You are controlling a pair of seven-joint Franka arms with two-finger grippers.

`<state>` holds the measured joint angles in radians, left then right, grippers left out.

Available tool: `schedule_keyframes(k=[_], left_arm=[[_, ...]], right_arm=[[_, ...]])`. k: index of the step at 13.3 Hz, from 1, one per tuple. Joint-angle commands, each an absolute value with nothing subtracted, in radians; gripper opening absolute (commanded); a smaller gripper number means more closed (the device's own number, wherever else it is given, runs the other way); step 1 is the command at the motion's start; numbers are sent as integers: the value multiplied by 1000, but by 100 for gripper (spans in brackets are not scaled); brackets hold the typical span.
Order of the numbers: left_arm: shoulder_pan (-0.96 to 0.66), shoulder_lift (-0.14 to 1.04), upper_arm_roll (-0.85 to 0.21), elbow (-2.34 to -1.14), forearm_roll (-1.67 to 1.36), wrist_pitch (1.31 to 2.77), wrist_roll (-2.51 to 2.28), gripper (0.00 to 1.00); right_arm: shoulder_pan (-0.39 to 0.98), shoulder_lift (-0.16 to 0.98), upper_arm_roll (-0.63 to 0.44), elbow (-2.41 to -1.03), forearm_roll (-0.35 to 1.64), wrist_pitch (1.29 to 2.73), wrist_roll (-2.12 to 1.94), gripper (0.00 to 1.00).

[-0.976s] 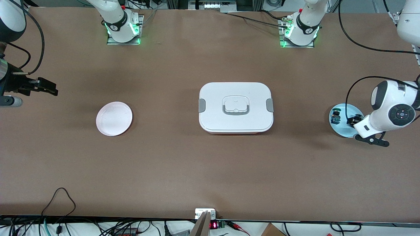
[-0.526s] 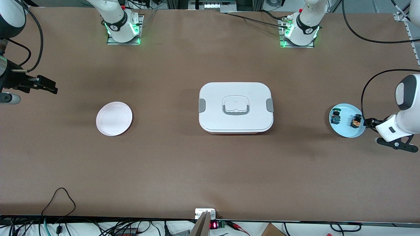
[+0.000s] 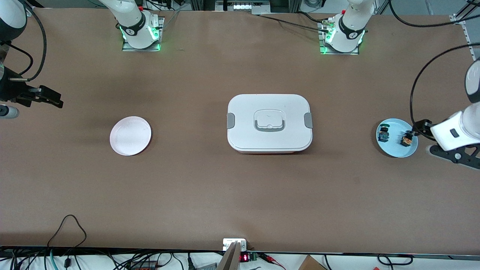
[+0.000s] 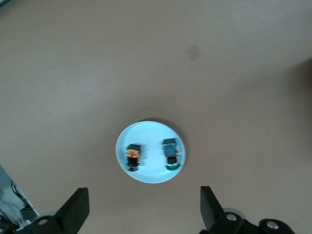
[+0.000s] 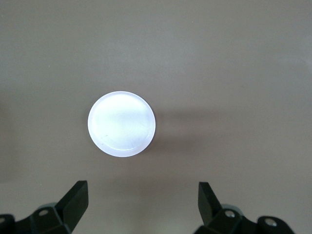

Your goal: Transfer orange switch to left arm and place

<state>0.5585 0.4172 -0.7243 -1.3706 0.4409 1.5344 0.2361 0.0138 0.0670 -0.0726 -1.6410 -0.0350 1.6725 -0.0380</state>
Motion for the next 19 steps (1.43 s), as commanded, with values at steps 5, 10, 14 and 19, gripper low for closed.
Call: schedule_keyframes(k=[5, 10, 14, 19], left_arm=[[7, 148, 0, -1460, -12, 1463, 244, 100], [-71, 8, 118, -1670, -86, 1563, 117, 100], [-69, -12, 68, -1697, -51, 1572, 32, 100], [-71, -11, 63, -1683, -31, 1569, 31, 100]], right_arm=[[8, 48, -71, -1640, -40, 1661, -26, 100], [6, 37, -72, -1640, -40, 1652, -26, 100], [8, 28, -72, -1640, -38, 1628, -20, 100], [9, 28, -69, -1632, -38, 1623, -31, 100]])
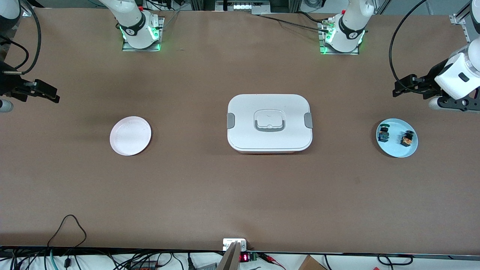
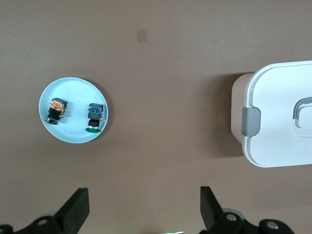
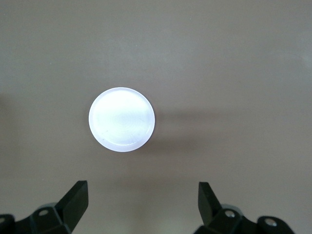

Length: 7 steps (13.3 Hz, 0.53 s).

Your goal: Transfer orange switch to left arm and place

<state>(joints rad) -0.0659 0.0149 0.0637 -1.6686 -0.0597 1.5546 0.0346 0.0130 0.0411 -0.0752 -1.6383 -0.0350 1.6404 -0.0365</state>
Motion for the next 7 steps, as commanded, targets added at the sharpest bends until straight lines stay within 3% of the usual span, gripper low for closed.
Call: schedule_keyframes(k=[1, 7], left_arm=[[-71, -8, 64, -1669, -17, 1568, 34, 100], [-71, -2, 54, -1651, 23, 1545, 35, 100]], right_arm=[[9, 28, -69, -1632, -38, 1621, -31, 100], [9, 28, -67, -1632, -38, 1615, -29, 100]])
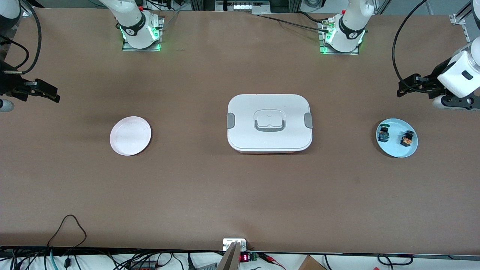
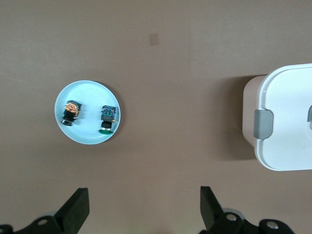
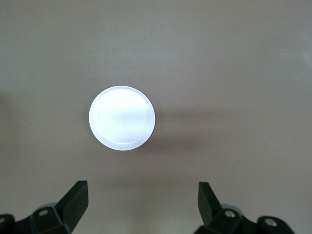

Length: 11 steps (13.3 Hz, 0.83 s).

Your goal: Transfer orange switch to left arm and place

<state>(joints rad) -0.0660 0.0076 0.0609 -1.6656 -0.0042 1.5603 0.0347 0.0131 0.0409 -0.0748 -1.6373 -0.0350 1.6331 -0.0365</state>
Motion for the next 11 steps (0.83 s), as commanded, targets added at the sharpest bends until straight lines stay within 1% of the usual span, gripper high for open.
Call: schedule_keyframes(k=[1, 4, 11], left_arm=[[-69, 5, 54, -1646, 20, 1545, 35, 100], [-72, 32, 54, -1597, 21, 1540, 25, 100], [-71, 31, 52, -1594, 21, 1510, 23, 100]], right_arm=[[9, 28, -67, -1632, -38, 1615, -29, 100], [9, 28, -67, -1628, -38, 1599, -29, 100], [12, 28, -64, -1626, -38, 1592, -28, 100]])
